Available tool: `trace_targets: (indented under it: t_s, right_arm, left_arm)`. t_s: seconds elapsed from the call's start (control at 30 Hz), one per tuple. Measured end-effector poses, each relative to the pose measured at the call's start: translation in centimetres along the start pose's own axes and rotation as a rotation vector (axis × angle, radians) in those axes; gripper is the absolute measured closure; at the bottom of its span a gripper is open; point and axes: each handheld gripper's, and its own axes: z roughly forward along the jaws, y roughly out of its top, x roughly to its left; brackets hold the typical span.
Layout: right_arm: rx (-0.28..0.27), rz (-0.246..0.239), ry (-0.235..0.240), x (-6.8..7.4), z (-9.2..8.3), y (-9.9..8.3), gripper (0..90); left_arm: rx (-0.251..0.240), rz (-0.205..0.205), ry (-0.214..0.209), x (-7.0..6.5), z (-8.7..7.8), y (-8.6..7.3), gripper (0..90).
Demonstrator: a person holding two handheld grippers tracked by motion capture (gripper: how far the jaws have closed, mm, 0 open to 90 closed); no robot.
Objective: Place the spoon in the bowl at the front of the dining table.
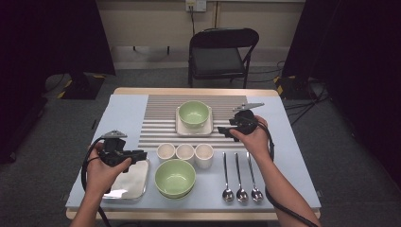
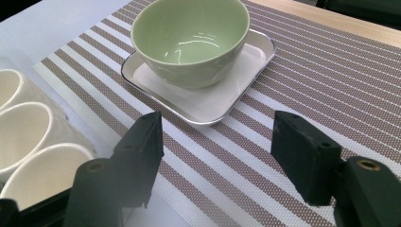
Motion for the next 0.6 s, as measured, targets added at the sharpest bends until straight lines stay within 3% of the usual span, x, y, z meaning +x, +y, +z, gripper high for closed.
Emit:
trace_targets:
  t_s: [0.6]
  right_arm:
    - [-0.004,0.008,0.003,-0.4,-0.6,-1.0,34.6]
  left_arm:
    - [0.015,0.023,-0.035,-1.6,0.5,1.8,78.3]
